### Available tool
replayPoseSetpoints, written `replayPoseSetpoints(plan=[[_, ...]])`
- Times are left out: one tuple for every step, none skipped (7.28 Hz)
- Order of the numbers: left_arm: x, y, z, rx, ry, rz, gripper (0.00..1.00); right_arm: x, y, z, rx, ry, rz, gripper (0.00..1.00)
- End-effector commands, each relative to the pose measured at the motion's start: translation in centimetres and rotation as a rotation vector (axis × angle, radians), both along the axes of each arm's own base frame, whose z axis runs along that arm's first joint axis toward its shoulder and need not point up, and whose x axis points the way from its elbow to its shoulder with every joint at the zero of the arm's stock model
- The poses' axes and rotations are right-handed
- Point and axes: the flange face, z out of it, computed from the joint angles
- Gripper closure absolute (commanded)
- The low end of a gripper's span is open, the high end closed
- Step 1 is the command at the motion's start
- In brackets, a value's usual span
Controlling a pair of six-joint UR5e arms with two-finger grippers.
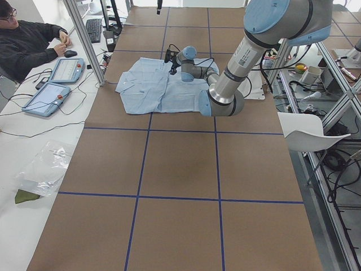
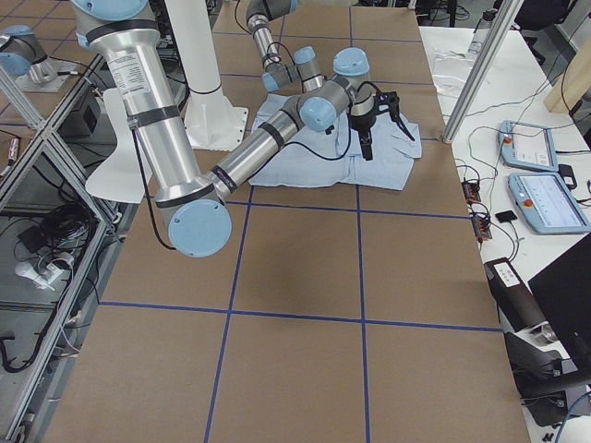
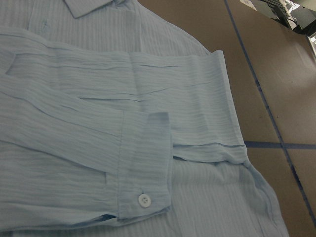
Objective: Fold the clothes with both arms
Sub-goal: 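Release the sleeve with the left gripper while the right gripper moves toward the shirt side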
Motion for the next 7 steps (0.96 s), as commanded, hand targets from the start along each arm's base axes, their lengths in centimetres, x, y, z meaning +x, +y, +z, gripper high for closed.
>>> replayPoseSetpoints(plan=[[-10.6, 4.1, 1.6, 0.061, -0.135, 0.049, 0.0, -8.6, 6.9, -1.5, -0.033, -0.018, 0.089, 0.0], [-14.3, 6.4, 3.6, 0.049, -0.142, 0.086, 0.0, -10.4, 10.8, -1.4, -0.033, -0.021, 0.113, 0.0], [-15.8, 7.4, 4.3, 0.038, -0.135, 0.092, 0.0, -11.7, 13.9, -0.2, -0.057, -0.01, 0.106, 0.0], [-17.2, 8.4, 8.2, -0.011, -0.173, 0.085, 0.0, -13.3, 16.8, 0.9, -0.058, -0.002, 0.121, 0.0], [-19.1, 10.5, 11.7, -0.046, -0.177, 0.089, 0.0, -13.8, 19.8, 1.9, -0.066, 0.002, 0.112, 0.0], [-19.7, 13.5, 14.7, -0.05, -0.22, 0.076, 0.0, -13.6, 21.8, 2.9, -0.069, -0.016, 0.087, 0.0], [-18.6, 15.9, 16.2, -0.089, -0.237, 0.061, 0.0, -13.3, 22.9, 4.2, -0.052, -0.036, 0.088, 0.0]])
